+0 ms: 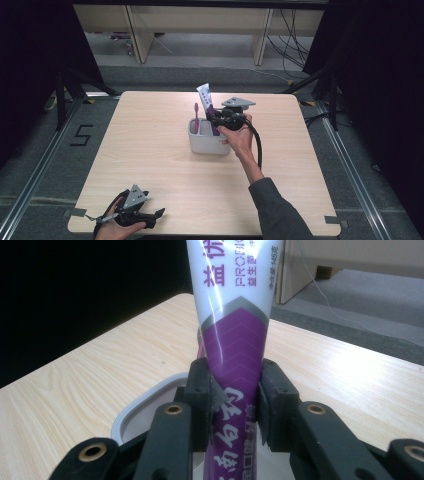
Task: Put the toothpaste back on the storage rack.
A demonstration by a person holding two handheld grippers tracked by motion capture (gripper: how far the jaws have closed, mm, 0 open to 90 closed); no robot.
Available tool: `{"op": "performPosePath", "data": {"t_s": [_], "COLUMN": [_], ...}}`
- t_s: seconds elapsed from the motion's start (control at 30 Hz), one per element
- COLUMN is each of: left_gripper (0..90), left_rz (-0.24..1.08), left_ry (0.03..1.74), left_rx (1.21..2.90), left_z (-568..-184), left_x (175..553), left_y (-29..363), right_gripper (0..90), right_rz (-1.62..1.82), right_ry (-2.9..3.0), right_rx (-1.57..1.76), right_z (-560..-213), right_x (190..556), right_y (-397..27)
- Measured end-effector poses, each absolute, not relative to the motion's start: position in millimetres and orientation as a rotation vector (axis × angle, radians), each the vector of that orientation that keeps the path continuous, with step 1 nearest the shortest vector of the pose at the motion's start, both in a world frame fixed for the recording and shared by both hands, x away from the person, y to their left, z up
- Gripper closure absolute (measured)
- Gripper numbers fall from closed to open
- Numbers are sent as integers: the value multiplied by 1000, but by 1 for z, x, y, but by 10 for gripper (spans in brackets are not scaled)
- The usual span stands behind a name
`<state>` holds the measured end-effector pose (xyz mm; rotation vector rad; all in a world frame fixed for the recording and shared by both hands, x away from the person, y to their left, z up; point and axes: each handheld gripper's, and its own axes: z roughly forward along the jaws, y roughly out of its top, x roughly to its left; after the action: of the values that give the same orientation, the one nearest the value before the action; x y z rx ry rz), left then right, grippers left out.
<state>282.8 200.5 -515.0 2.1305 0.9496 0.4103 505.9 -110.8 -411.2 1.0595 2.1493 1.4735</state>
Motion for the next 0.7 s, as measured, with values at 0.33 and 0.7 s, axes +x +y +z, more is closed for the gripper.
{"op": "performPosePath", "data": {"t_s": [0.33,0.7], "left_gripper": [176,176], "left_rz": [410,411], "left_ry": [946,948], "left_rx": [2139,2132], "left_z": [-515,-516], "left_x": [283,282], "left_y": [200,200], "right_gripper": [705,701], "right_rz": [1410,1385], "right_ry": [2164,2194], "right_rx": [1081,1112], "right_z": [-420,-429], "right_x": [506,503], "right_y": [-114,-115]}}
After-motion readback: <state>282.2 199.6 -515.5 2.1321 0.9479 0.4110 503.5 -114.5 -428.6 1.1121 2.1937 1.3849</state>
